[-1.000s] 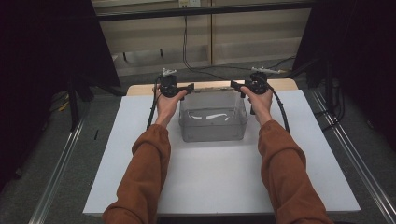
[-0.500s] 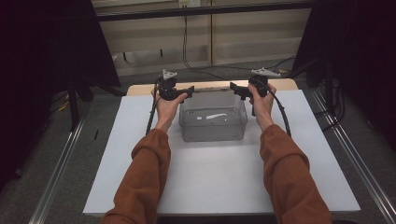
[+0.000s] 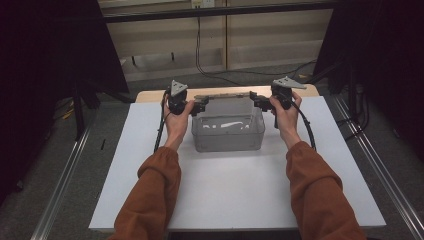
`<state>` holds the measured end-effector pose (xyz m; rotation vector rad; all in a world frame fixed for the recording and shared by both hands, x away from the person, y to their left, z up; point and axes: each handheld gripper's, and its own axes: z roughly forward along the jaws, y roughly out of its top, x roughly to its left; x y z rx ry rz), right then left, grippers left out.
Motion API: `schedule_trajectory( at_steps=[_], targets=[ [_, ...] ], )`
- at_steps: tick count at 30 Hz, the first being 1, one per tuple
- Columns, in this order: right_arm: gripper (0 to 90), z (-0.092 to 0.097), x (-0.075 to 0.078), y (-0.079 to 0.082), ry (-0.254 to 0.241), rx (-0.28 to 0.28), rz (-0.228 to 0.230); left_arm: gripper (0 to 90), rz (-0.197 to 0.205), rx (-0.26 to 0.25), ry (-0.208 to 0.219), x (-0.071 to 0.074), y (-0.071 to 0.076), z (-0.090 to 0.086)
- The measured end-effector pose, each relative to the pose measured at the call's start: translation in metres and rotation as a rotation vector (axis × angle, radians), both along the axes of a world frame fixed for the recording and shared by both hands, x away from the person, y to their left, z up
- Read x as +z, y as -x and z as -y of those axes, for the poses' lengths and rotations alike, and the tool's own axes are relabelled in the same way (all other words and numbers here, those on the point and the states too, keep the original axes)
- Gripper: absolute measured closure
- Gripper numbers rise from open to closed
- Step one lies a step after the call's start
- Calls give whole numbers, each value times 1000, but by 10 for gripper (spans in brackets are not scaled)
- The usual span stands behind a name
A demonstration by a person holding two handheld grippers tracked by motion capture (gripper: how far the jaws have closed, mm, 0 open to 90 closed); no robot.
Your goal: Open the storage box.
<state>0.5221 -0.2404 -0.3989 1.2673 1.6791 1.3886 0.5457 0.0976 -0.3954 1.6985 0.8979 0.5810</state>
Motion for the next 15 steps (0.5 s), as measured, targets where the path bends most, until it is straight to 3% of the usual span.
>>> schedule_trajectory(
  at_steps=[4, 6, 15],
  targets=[
    [27, 1, 2, 8, 16, 6, 6, 33, 4, -9, 36, 0, 6, -1],
    [27, 1, 2, 13, 25, 9, 19, 35, 27, -6, 29, 1, 10, -1],
    [9, 0, 9, 35, 43, -2, 63, 35, 55, -9, 50, 5, 34, -6]
  ],
)
